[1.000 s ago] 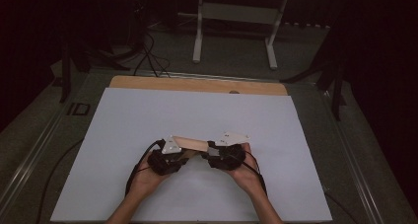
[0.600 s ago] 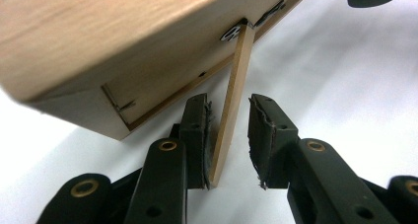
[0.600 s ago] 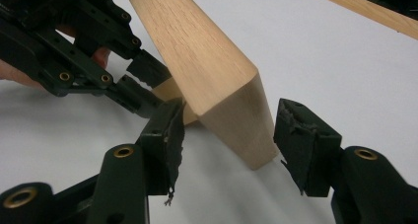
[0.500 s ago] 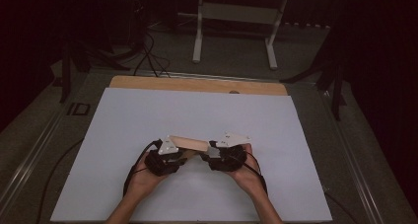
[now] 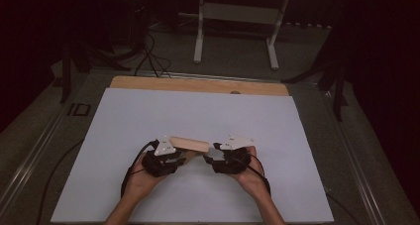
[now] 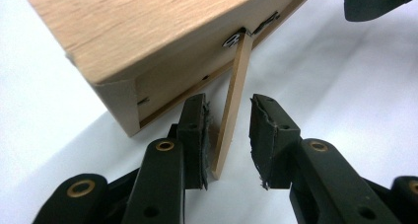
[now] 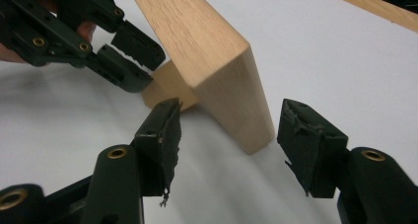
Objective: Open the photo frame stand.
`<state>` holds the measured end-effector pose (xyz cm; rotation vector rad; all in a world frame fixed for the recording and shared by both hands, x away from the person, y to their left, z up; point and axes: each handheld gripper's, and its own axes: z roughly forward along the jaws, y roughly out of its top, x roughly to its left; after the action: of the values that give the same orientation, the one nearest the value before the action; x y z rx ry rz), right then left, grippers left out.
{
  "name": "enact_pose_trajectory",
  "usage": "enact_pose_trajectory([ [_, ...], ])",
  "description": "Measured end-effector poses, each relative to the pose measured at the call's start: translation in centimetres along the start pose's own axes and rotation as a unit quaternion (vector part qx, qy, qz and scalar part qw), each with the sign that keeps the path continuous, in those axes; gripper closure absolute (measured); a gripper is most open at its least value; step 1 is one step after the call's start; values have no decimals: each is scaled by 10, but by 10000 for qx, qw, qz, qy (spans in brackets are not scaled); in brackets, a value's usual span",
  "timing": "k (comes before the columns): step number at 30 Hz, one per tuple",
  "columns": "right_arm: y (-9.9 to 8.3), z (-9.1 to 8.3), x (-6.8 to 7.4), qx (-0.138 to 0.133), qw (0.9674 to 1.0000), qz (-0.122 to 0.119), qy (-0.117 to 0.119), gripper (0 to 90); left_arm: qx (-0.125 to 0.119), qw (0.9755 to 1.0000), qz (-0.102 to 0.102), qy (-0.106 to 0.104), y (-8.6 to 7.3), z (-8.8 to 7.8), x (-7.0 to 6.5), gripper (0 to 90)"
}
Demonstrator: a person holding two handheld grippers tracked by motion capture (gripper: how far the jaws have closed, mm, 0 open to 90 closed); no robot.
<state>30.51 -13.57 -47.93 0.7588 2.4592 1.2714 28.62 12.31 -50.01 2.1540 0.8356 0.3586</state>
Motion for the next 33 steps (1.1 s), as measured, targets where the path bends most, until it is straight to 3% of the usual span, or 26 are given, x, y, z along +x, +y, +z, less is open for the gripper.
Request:
enact_pose_trajectory([
  [11, -10, -7, -5, 47, 9999, 58, 123, 411, -98, 9993, 251, 245, -2, -14, -5, 685],
  [19, -15, -13, -11, 21, 9997, 148, 188, 417, -251, 9990, 192, 303, -2, -21, 1, 717],
  [28, -22, -12, -17, 206, 9996, 148, 145, 427, -410, 9984, 194, 343, -2, -27, 4, 747],
  [33, -25, -14, -22, 228, 9994, 243, 105, 497, -458, 9981, 228, 356, -2, -27, 4, 815],
])
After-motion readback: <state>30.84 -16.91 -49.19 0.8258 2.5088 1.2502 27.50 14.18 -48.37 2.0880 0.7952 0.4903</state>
